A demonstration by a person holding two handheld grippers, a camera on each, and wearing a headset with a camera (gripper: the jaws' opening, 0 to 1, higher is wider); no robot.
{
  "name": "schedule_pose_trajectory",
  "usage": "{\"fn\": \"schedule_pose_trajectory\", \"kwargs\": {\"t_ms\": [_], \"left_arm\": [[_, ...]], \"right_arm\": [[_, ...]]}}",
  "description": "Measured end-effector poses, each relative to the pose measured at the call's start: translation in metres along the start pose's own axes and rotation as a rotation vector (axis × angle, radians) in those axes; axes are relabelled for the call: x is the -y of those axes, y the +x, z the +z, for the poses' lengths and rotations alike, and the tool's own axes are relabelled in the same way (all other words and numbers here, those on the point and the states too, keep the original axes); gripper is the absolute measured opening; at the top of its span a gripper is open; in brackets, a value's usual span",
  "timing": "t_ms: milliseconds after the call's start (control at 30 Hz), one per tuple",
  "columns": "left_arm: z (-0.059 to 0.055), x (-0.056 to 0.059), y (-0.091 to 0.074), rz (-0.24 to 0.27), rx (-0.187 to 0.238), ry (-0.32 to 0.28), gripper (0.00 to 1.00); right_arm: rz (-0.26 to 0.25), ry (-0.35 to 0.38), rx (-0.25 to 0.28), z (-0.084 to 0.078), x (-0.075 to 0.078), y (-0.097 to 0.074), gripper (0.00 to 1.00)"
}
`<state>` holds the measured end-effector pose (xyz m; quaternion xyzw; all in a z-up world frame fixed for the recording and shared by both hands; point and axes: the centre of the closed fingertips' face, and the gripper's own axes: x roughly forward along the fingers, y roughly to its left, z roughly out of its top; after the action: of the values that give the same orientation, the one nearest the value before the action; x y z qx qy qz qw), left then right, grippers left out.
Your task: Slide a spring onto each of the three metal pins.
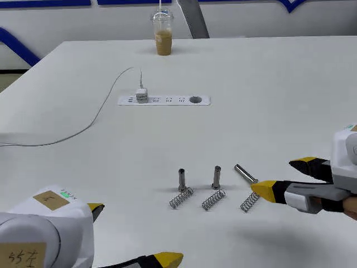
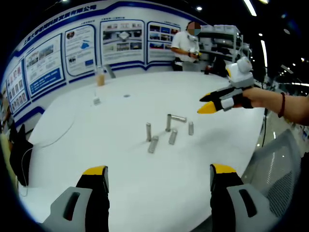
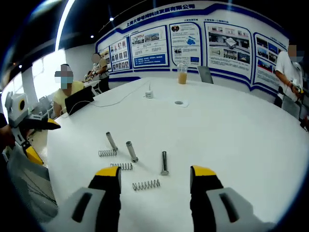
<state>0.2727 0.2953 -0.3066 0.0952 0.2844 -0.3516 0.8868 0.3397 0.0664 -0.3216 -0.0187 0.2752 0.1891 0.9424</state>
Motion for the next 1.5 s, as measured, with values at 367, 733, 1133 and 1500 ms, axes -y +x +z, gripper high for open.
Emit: {"fn": "schedule_pose_trajectory", "kwargs": {"t_ms": [367, 733, 1133, 1500], "left_arm": [[-0.001, 0.003, 0.004, -0.003, 0.006, 0.004, 0.85], [-0.005, 0.006, 0.009, -0.011, 0.007, -0.003, 0.83], [-0.008, 0.008, 0.012, -0.018, -0.008, 0.014, 0.81], [-0.011, 0.007, 0.014, -0.019, -0.025, 0.012, 0.81]], "right_arm": [[-0.012, 0.008, -0.007, 0.004, 0.011, 0.027, 0.48], [0.004, -0.004, -0.006, 0.004, 0.013, 0.056, 0.38], [0.042, -0.034, -0.061, -0.009, 0.009, 0.089, 0.28], [0.024, 0.0, -0.079, -0.013, 0.015, 0.104, 0.19]]}}
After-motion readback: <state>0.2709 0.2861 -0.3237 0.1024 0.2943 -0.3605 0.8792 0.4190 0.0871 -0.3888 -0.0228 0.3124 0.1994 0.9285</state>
